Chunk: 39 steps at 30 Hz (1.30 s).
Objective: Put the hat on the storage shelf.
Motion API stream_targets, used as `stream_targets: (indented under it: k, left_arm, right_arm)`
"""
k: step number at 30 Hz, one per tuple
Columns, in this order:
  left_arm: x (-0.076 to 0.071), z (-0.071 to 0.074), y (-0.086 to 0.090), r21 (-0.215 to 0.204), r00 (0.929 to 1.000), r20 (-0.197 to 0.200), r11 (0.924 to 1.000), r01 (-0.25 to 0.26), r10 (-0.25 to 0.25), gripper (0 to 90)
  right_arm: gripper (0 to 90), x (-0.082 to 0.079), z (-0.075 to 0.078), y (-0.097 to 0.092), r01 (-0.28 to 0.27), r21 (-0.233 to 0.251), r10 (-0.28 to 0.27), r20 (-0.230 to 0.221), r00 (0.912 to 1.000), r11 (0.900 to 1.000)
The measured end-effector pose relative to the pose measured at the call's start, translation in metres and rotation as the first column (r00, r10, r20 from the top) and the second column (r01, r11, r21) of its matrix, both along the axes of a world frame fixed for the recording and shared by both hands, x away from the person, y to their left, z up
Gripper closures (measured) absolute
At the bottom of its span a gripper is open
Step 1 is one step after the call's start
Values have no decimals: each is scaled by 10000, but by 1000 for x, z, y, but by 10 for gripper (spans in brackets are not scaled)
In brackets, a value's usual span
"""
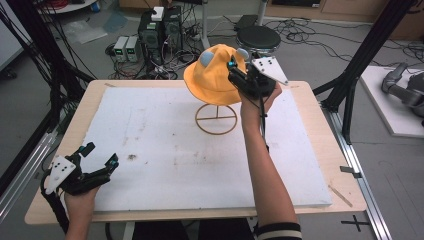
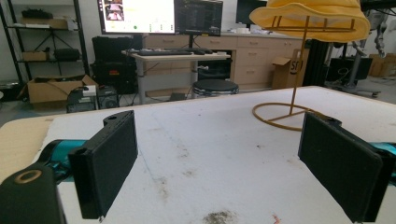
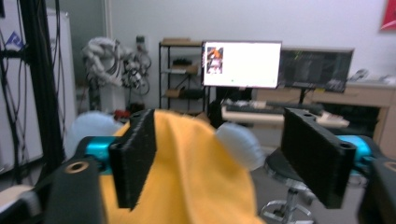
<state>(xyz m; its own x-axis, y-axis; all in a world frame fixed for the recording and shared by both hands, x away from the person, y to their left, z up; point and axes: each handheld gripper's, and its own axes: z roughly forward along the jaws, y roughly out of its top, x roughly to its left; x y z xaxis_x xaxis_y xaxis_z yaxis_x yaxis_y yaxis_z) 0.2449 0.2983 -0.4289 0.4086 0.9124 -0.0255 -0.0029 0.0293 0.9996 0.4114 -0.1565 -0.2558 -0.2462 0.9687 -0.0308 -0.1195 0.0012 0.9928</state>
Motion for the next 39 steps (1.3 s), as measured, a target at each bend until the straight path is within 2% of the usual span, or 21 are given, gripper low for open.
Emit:
stream_targets:
  k: [3, 4, 7, 12, 15, 18, 19, 21, 23, 24, 27, 30, 33, 37, 39]
  left_arm:
    - [0, 1, -1, -32, 10000, 35, 10000, 21, -21, 123]
    - [0, 1, -1, -23, 10000, 44, 10000, 15, -15, 123]
    - [1, 2, -1, 14, 10000, 58, 10000, 2, -2, 123]
    - [1, 2, 1, 75, 10000, 39, 10000, -53, 52, 122]
    - [1, 2, 2, 94, 9999, 31, 9999, -99, 98, 121]
    - [1, 2, 2, 101, 9999, 37, 9999, -114, 114, 121]
    - [0, 2, 2, 105, 9999, 34, 9999, -121, 120, 121]
    - [1, 2, 2, 99, 9999, 27, 9999, -126, 125, 121]
    - [0, 2, 2, 97, 9999, 31, 9999, -142, 142, 121]
    - [0, 2, 1, 91, 9999, 25, 9999, -146, 146, 121]
    - [0, 3, 2, 62, 9998, 48, 9998, -191, 191, 121]
    - [0, 3, 3, 77, 9997, 6, 9997, -249, 249, 121]
    - [0, 2, 4, 59, 9996, -30, 9996, -287, 287, 121]
    - [1, 2, 5, 52, 9995, -34, 9995, -323, 323, 121]
    - [0, 2, 5, -28, 9995, -3, 9995, -326, 326, 121]
  right_arm:
    - [187, -11, 7, -10, 458, -577, -447, 203, 9988, 9973]
    - [165, -15, 9, -15, 388, -651, -376, 196, 9991, 9971]
    - [147, -25, 13, -31, 66, -644, -59, 108, 9999, 9979]
    - [132, -43, 18, -61, -219, -742, 248, 382, 9990, 9970]
    - [127, -54, 21, -78, -452, -626, 481, 443, 9979, 9970]
    - [124, -76, 19, -103, -690, -601, 732, 706, 9948, 9958]
    - [124, -76, 19, -103, -690, -601, 732, 706, 9948, 9958]
    - [124, -85, 15, -114, -751, -667, 803, 788, 9937, 9949]
    - [124, -94, 5, -131, -955, -739, 999, 579, 9933, 9927]
    - [124, -94, 5, -131, -955, -739, 999, 579, 9933, 9927]
    - [124, -101, -10, -143, -1225, -758, 1245, 234, 9919, 9896]
    - [124, -110, -32, -156, -1507, -686, 1500, -144, 9886, 9862]
    - [124, -118, -59, -165, -1773, -306, 1751, -644, 9824, 9837]
    - [124, -124, -96, -174, -2078, -387, 2015, -1264, 9713, 9774]
    - [124, -128, -109, -176, -2143, -515, 2068, -1213, 9708, 9754]
